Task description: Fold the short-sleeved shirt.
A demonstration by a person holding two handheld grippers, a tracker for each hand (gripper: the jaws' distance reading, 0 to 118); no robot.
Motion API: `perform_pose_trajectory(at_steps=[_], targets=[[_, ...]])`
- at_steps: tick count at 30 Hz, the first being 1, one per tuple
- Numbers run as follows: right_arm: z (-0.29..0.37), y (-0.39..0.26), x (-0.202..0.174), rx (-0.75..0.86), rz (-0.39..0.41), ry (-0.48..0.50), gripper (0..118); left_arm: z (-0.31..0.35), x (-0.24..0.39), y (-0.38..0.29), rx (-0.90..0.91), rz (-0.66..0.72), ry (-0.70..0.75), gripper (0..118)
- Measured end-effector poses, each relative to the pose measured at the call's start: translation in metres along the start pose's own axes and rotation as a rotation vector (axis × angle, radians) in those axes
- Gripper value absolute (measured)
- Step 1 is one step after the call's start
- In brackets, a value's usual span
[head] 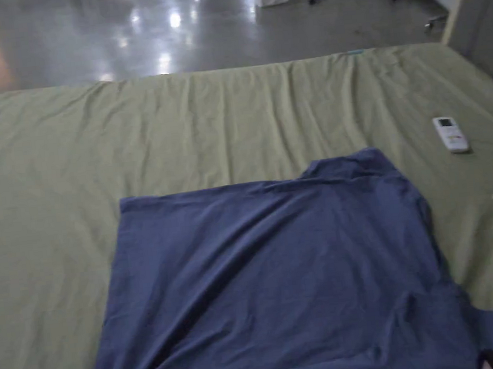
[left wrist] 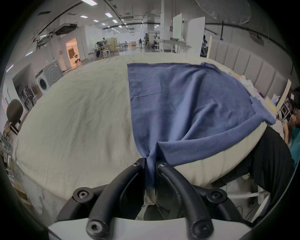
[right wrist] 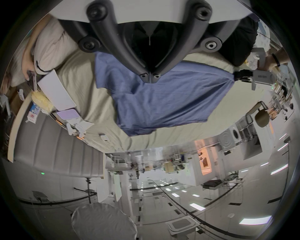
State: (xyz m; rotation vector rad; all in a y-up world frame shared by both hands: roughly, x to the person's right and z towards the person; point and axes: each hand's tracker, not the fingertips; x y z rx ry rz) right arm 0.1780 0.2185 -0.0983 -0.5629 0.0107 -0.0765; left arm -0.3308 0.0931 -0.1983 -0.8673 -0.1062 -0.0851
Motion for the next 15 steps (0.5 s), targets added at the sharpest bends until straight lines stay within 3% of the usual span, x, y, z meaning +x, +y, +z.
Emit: perform_pose_trajectory(at_steps=[2,3,4,5,6,7,11,15], targets=[[-0.011,-0.015,0.02,-0.043,-0.03,-0.047,0,-0.003,0.0,0.0,-0.01,-0.037,-0.005,11],[-0.015,-0.022,0.031,-0.052,-0.066,-0.063,7,-0.002,0.0,0.0,-0.01,-0.044,-0.005,11],[-0.018,-0.029,0.046,-0.041,-0.109,-0.056,25,-0.002,0.0,0.0,-0.011,-0.042,-0.005,11],[-0.023,-0.035,0.059,-0.053,-0.137,-0.05,58,-0.001,0.0,0.002,-0.016,-0.036,-0.006,11],[-0.027,-0.039,0.069,-0.067,-0.171,-0.075,75,-0.002,0.0,0.003,-0.022,-0.027,-0.006,11],[-0.029,-0.044,0.077,-0.048,-0.215,-0.111,81,-0.002,0.001,0.002,-0.024,-0.024,-0.005,11],[-0.047,-0.059,0.11,-0.092,-0.406,-0.146,80,-0.003,0.001,0.001,-0.022,-0.012,-0.002,11],[-0.059,-0.063,0.117,-0.116,-0.39,-0.089,72,-0.003,0.002,0.002,-0.022,0.011,0.002,11]])
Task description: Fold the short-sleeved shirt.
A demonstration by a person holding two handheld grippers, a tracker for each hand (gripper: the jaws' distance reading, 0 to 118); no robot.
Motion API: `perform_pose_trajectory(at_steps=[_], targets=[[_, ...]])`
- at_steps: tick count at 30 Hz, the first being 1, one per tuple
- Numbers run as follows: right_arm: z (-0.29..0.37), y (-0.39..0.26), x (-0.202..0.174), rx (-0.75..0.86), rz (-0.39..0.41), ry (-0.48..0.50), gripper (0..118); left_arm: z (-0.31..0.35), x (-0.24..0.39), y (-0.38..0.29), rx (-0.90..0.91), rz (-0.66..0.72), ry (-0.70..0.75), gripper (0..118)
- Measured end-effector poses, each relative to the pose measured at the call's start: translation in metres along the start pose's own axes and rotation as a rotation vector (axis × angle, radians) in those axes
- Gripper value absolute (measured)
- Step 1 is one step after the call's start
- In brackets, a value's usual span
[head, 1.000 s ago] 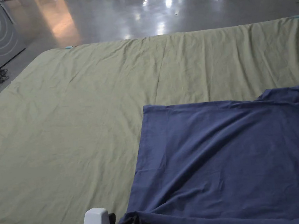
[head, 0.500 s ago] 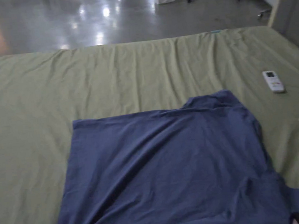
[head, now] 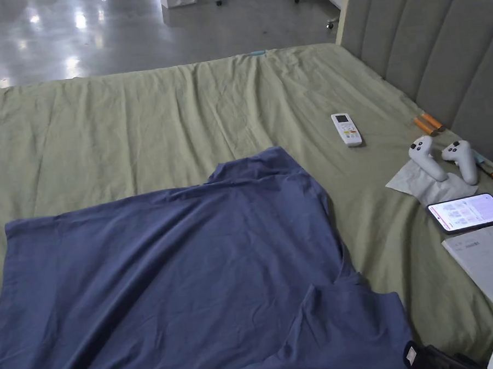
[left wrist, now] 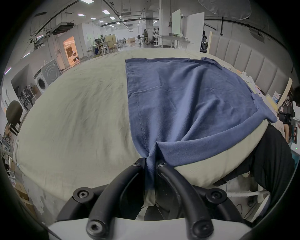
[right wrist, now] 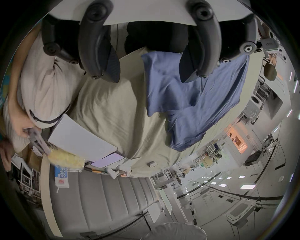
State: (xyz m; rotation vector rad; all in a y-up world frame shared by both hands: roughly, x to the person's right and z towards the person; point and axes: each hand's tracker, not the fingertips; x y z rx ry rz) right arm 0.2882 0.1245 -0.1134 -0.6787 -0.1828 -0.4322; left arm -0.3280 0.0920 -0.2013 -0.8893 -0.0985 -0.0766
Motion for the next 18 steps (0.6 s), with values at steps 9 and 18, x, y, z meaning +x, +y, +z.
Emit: perform_pose_trajectory(at_steps=[9,18], targets=[[-0.036,-0.015,-0.018,-0.173,0.16,-0.006,16,-0.001,-0.002,0.0,-0.001,0.026,-0.009,11],[-0.013,-0.002,-0.027,-0.075,0.18,0.007,4,0.012,0.006,-0.009,0.076,-0.055,0.029,9]])
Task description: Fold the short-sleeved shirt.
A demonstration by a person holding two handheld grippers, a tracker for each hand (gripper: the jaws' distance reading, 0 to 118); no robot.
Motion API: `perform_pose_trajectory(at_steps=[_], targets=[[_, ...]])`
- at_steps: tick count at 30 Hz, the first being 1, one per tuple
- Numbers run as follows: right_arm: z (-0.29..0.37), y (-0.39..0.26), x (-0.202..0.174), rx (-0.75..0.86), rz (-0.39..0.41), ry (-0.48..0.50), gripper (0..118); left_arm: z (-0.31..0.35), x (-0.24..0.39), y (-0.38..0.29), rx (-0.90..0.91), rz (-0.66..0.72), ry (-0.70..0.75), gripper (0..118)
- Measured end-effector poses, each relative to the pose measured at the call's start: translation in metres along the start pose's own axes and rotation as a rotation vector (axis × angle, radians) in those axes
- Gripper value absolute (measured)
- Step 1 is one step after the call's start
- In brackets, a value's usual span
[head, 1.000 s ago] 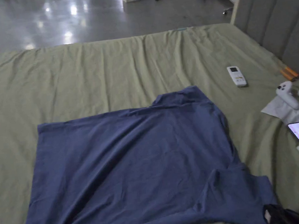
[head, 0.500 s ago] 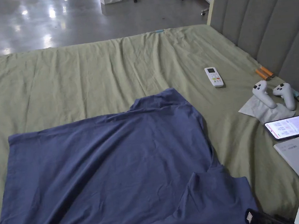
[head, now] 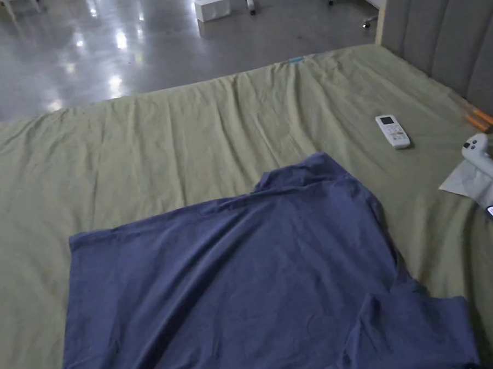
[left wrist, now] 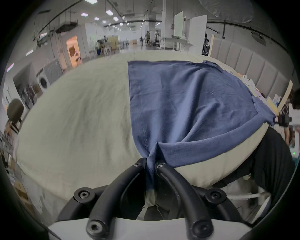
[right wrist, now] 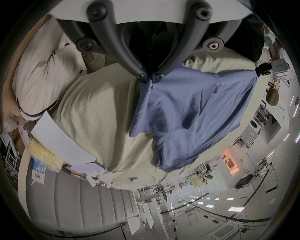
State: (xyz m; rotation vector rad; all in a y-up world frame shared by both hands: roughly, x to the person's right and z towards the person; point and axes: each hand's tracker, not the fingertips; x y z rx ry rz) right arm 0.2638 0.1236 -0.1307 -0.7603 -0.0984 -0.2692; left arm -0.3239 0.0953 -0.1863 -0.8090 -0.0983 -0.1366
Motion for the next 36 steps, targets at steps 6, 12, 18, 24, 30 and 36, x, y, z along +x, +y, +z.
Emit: perform_pose_trajectory(at_steps=[6,12,18,24,30,36], targets=[[0.02,0.028,-0.019,0.129,0.024,-0.016,3,0.026,-0.004,0.015,0.078,0.018,0.015,8],[-0.008,0.1,-0.04,0.24,0.048,0.002,3,0.009,-0.024,0.076,0.159,0.093,0.024,8],[-0.089,0.195,-0.073,0.195,0.157,0.023,3,-0.059,-0.036,0.157,0.126,0.081,0.033,8],[-0.192,0.23,-0.072,-0.007,0.115,-0.009,3,-0.148,-0.042,0.192,-0.062,0.199,0.018,8],[-0.227,0.213,-0.049,-0.069,0.039,-0.052,75,-0.166,-0.052,0.184,-0.066,0.324,0.073,75],[-0.153,0.216,-0.027,0.163,0.048,0.018,80,-0.072,-0.065,0.195,0.203,0.275,0.049,79]])
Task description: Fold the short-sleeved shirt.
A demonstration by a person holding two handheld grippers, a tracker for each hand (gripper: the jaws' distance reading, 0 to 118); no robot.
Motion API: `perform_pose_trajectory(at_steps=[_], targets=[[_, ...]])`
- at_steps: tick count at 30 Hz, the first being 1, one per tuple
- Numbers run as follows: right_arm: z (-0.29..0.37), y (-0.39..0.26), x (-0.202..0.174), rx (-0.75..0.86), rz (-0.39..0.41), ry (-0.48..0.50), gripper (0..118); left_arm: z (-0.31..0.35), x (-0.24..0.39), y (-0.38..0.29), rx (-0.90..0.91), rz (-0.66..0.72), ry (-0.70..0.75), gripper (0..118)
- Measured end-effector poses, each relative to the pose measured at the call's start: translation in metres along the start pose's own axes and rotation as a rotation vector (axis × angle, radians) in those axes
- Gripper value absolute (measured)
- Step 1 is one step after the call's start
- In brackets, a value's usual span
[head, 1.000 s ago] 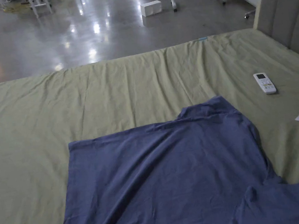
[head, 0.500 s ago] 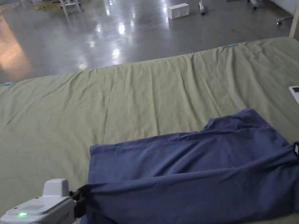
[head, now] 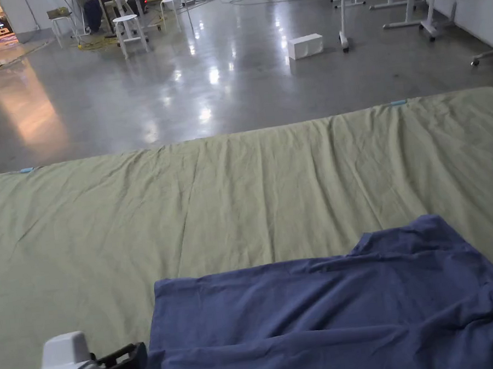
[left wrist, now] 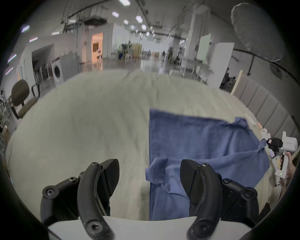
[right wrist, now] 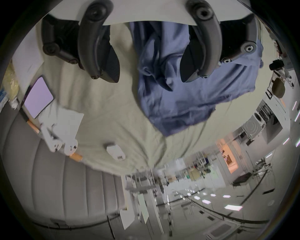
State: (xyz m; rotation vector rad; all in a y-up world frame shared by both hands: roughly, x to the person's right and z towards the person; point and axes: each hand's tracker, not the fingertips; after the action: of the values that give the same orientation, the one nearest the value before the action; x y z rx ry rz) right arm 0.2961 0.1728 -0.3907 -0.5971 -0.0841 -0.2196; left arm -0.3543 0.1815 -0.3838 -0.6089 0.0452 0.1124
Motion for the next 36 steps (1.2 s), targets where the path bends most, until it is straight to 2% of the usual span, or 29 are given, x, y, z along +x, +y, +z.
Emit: perform_pose_trajectory(at_steps=[2,7,10,12,13,14,15,16,18,19,21,23,25,30,36], targets=[[0.043,0.008,-0.005,0.087,0.002,0.034,80,0.048,0.005,0.015,0.104,-0.011,-0.024,79],[0.163,0.009,-0.044,0.319,0.077,0.151,80,0.182,0.036,0.016,0.39,-0.098,-0.073,78],[0.226,-0.008,-0.07,0.422,0.152,0.133,80,0.238,0.059,-0.004,0.431,-0.202,-0.038,76],[0.253,-0.022,-0.086,0.474,0.216,0.112,80,0.261,0.07,-0.014,0.403,-0.188,-0.042,75],[0.267,-0.028,-0.094,0.532,0.271,0.115,80,0.276,0.076,-0.02,0.407,-0.183,-0.041,68],[0.278,-0.034,-0.1,0.534,0.289,0.105,80,0.286,0.08,-0.029,0.447,-0.18,-0.032,50],[0.277,-0.041,-0.098,0.497,0.252,0.117,80,0.295,0.083,-0.034,0.464,-0.194,-0.036,36],[0.285,-0.047,-0.102,0.517,0.265,0.13,79,0.302,0.086,-0.038,0.466,-0.211,-0.033,26],[0.295,-0.056,-0.108,0.516,0.257,0.153,67,0.314,0.089,-0.046,0.467,-0.227,-0.027,25],[0.299,-0.061,-0.112,0.511,0.251,0.155,56,0.319,0.088,-0.05,0.466,-0.211,-0.079,23],[0.303,-0.067,-0.119,0.481,0.256,0.132,25,0.328,0.086,-0.056,0.483,-0.2,-0.103,7],[0.307,-0.072,-0.124,0.458,0.262,0.13,3,0.334,0.088,-0.06,0.461,-0.203,-0.085,3],[0.306,-0.077,-0.125,0.44,0.259,0.128,0,0.334,0.088,-0.062,0.402,-0.189,-0.041,0],[0.305,-0.077,-0.128,0.412,0.266,0.149,0,0.333,0.082,-0.064,0.399,-0.14,-0.064,0],[0.309,-0.073,-0.134,0.428,0.295,0.152,0,0.332,0.086,-0.065,0.399,-0.175,-0.06,0]])
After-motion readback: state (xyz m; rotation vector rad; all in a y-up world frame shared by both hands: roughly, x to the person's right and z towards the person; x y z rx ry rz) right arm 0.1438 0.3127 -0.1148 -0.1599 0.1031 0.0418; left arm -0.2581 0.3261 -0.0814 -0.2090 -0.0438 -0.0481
